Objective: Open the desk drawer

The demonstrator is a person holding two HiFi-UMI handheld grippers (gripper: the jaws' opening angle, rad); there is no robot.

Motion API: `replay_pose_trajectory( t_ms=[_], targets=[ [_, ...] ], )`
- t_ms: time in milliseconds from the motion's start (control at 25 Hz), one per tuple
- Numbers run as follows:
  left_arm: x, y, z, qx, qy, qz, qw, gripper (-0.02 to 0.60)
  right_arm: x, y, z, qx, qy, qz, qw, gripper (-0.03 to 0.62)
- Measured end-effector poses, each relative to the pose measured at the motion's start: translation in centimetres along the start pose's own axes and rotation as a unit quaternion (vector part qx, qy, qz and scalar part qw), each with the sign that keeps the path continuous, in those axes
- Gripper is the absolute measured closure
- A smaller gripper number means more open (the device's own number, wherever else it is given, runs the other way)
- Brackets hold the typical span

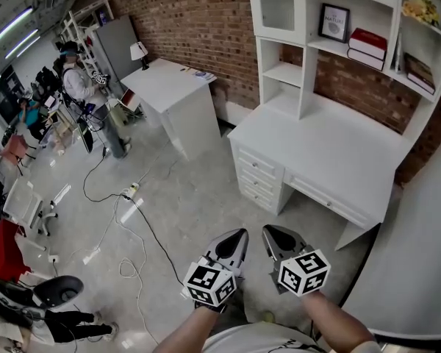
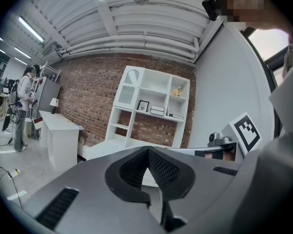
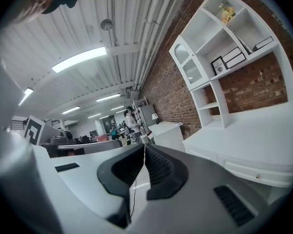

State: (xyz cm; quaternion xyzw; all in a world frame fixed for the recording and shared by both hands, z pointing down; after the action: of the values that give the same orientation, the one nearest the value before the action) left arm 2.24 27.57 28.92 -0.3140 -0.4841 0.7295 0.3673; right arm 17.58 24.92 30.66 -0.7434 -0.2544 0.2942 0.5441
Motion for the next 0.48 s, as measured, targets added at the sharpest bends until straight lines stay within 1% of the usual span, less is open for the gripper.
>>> replay_pose_trajectory(
  t_ms=[200,480],
  targets=[
    [-4.3,0.8,5.5,-0.009,-0.015,0.009,0.9998,0.569,-6.1,0.0,-2.6,-0.004,-0.024,0.011,1.0,0.574],
    [-10.6,2.9,15.2,-0.013,-0.036,0.034,0.9987,0.569,-16.7,0.5,-6.0,-0.021,-0.066,0.021,0.997,0.574]
  ],
)
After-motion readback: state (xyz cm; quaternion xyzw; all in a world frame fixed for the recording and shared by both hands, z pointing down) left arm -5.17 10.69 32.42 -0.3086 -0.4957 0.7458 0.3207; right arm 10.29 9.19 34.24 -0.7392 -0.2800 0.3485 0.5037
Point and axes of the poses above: the fingertips, and each gripper's own axes: x backward along the fingers, z to its left, y out of its top, the point moved 8 cm from there along x, backward along the fingers, and after that the axes turned 6 degrees about x, right-handed, at the moved point
